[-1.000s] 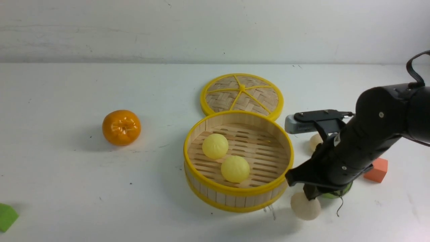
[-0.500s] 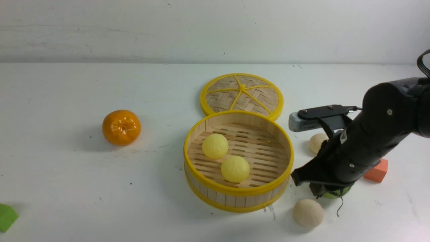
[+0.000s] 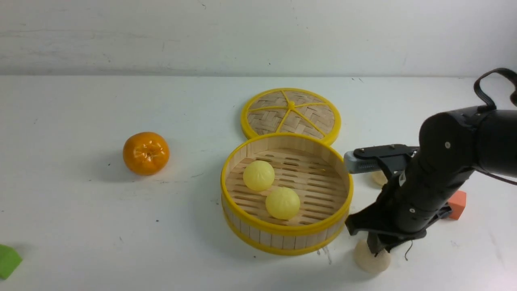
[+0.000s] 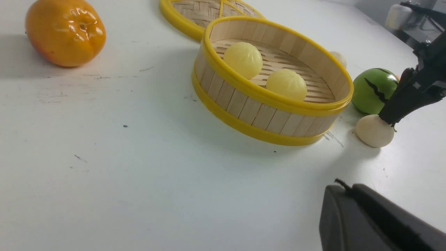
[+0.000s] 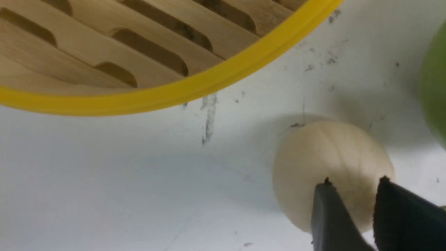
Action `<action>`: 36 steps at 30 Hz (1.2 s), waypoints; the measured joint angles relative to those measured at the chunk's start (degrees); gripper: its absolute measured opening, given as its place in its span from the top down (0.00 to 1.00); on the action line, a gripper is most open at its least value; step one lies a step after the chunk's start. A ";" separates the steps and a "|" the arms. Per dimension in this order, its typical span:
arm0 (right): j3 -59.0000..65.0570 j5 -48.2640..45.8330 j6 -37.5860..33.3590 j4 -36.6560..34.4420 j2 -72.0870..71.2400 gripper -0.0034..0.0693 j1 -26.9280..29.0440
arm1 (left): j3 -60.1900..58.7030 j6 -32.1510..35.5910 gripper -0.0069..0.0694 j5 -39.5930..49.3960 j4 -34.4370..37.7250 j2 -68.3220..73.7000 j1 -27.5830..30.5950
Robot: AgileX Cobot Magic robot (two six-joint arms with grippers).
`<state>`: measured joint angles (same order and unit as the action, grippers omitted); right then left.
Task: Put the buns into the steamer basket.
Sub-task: Use the right arm to grab a steamed stuffed bun, then use the right arm to put the steamed stuffed bun into the steamer
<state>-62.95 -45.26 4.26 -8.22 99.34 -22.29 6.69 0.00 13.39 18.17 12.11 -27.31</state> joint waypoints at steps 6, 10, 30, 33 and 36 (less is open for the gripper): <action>0.00 1.96 0.19 0.21 0.66 0.55 0.00 | 0.00 0.00 0.89 0.00 0.00 0.00 0.00; 0.00 2.21 0.29 0.26 0.66 0.59 0.00 | 0.00 0.00 0.89 0.00 0.00 0.00 0.00; -0.05 0.69 -2.55 -0.16 -1.04 0.95 0.00 | 0.00 0.00 0.87 0.00 0.00 0.00 0.00; -0.05 -0.45 -2.55 -0.82 -5.15 0.95 0.00 | 0.00 0.00 0.87 0.00 0.00 0.00 0.00; -0.28 -0.85 -3.10 -3.00 -8.48 0.95 0.00 | 0.00 0.00 0.87 0.00 0.00 0.00 0.00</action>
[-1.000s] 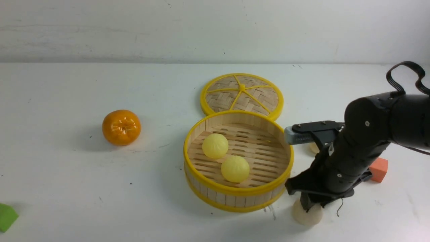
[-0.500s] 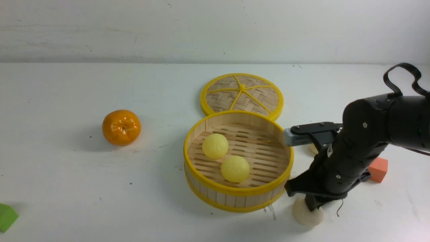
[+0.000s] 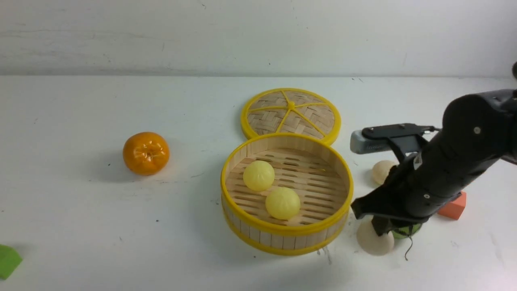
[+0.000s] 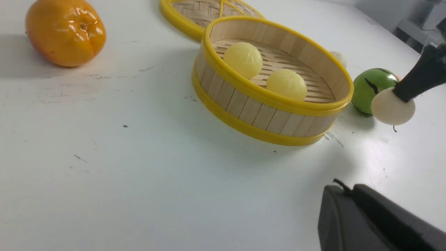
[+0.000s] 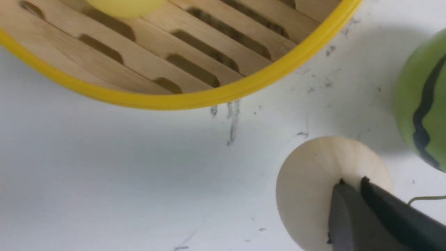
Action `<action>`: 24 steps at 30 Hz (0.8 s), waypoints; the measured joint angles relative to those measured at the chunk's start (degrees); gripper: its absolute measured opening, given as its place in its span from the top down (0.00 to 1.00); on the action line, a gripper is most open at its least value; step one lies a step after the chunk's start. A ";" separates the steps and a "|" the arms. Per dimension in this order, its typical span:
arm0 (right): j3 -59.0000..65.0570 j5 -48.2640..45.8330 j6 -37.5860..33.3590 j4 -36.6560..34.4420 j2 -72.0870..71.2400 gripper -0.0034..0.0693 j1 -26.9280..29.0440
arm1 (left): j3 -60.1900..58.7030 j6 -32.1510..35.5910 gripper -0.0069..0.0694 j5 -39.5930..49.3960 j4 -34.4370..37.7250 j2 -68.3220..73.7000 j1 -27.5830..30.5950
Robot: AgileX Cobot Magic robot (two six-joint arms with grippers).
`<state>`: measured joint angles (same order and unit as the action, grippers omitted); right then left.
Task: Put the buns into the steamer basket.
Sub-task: Use the right arm to put the steamed stuffed bun into the steamer
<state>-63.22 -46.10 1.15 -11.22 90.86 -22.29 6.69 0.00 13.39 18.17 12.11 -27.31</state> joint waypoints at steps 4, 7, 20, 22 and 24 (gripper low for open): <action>-2.85 0.88 -4.20 -6.21 -1.03 0.95 0.00 | 0.00 0.00 0.86 0.00 0.00 0.00 0.00; -5.76 3.42 -8.38 -11.24 0.95 0.95 0.00 | 0.00 0.00 0.86 0.00 0.00 0.00 0.00; -14.72 9.93 -11.27 -14.64 17.12 0.94 0.00 | 0.00 0.00 0.85 0.00 0.00 0.00 0.00; -14.78 10.75 -11.27 -14.64 18.16 0.93 0.00 | 0.00 0.00 0.84 0.00 0.00 0.00 0.00; -14.91 10.86 -11.27 -14.64 18.29 0.93 0.00 | 0.00 0.00 0.84 0.00 0.00 0.00 0.00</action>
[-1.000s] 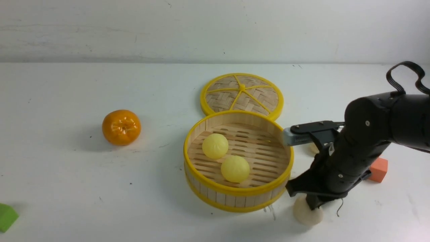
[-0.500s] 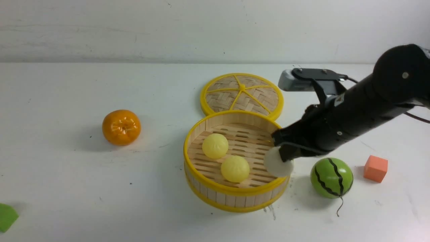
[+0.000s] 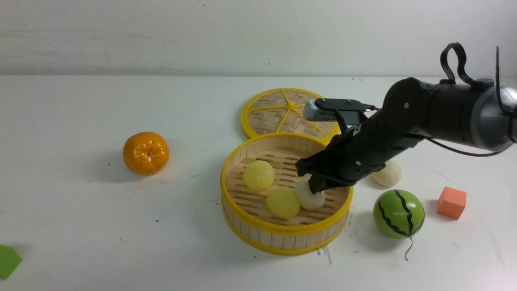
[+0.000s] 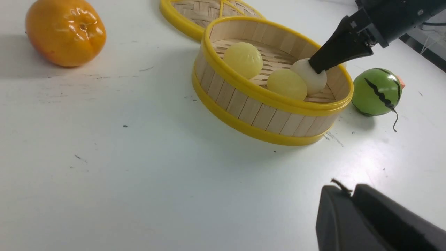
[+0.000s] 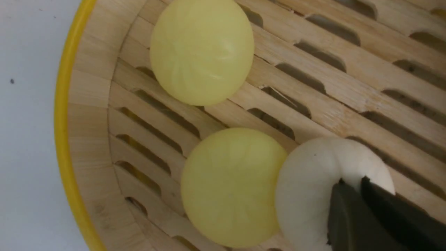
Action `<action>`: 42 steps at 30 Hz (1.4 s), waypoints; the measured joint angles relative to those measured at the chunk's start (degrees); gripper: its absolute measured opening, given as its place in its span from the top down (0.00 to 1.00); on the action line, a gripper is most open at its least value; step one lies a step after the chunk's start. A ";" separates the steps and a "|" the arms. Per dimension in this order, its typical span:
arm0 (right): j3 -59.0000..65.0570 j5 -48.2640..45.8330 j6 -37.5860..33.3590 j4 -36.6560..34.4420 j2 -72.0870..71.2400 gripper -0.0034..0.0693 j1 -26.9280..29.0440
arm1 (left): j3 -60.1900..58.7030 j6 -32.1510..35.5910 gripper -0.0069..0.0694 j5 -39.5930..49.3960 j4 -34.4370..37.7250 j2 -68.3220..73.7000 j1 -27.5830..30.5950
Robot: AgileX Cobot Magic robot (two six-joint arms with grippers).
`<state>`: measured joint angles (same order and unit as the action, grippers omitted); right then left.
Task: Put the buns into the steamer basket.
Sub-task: Use the right arm to put the steamed stuffed bun into the steamer, then use the right arm to grab a steamed stuffed bun
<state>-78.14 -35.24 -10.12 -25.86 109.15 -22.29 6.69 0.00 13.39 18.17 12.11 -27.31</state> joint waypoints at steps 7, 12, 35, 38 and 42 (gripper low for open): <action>-0.18 0.15 0.00 0.98 -0.29 0.91 0.00 | 0.00 0.00 0.84 0.00 0.00 0.00 0.00; -0.18 -0.05 0.00 1.25 -2.78 0.91 0.00 | 0.00 0.00 0.83 0.00 0.00 0.00 0.00; -0.32 -1.89 13.49 9.91 -0.77 0.53 0.00 | 0.00 0.00 0.82 0.00 0.00 0.00 0.00; -1.25 -4.68 13.79 10.64 -3.75 0.41 0.00 | 0.00 0.00 0.81 0.00 0.00 0.00 0.00; -3.03 -8.08 14.77 16.81 -9.77 0.38 0.00 | 0.00 0.00 0.81 0.00 0.00 0.00 0.00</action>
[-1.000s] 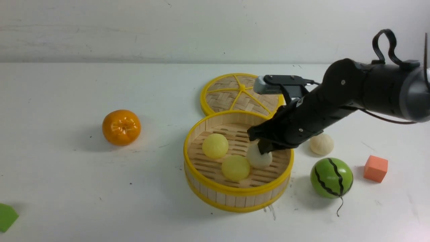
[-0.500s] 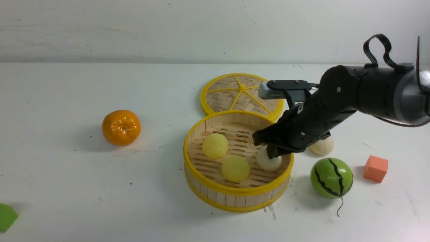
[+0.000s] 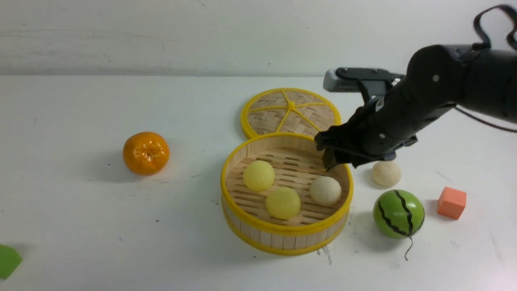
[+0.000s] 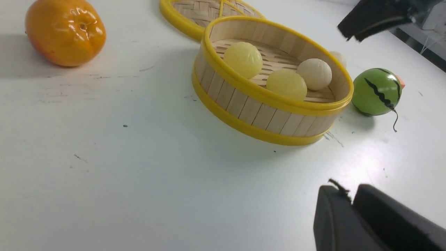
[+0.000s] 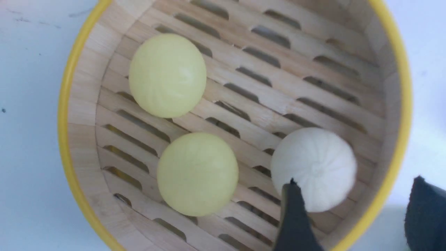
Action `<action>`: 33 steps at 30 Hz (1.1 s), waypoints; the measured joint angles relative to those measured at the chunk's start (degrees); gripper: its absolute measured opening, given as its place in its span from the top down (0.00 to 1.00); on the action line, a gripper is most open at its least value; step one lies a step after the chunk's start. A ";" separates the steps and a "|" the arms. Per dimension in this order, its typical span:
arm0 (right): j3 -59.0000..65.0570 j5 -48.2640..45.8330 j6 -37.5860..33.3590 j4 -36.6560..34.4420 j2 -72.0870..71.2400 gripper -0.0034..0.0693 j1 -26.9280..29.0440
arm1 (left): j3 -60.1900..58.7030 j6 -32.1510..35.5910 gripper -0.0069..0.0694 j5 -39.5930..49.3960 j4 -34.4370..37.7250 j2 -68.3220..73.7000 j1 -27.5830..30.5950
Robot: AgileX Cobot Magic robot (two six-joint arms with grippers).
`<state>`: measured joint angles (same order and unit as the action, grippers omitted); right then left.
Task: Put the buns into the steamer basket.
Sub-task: Use the right arm to grab a steamed stuffed bun
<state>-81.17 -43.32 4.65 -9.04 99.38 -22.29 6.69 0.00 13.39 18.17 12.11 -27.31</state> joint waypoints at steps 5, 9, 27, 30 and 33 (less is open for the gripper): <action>-0.13 -4.13 4.69 10.26 -3.44 0.47 0.87 | 0.00 0.00 0.81 0.00 0.00 0.00 0.00; -0.13 -6.75 6.56 14.20 -3.24 0.58 4.07 | 0.00 0.00 0.81 0.00 0.00 0.00 0.00; -4.21 -7.01 1.97 10.07 6.19 0.77 14.42 | 0.00 0.00 0.79 0.00 0.00 0.00 0.00; -7.13 -7.64 1.27 7.42 9.53 0.77 14.69 | 0.00 0.00 0.79 0.00 0.00 0.00 0.00; -10.37 -8.86 -0.50 3.76 13.04 0.74 14.88 | 0.00 0.00 0.79 0.00 0.00 0.00 0.00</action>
<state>-91.54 -52.18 4.15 -5.29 112.43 -7.41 6.69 0.00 13.39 18.17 12.11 -27.31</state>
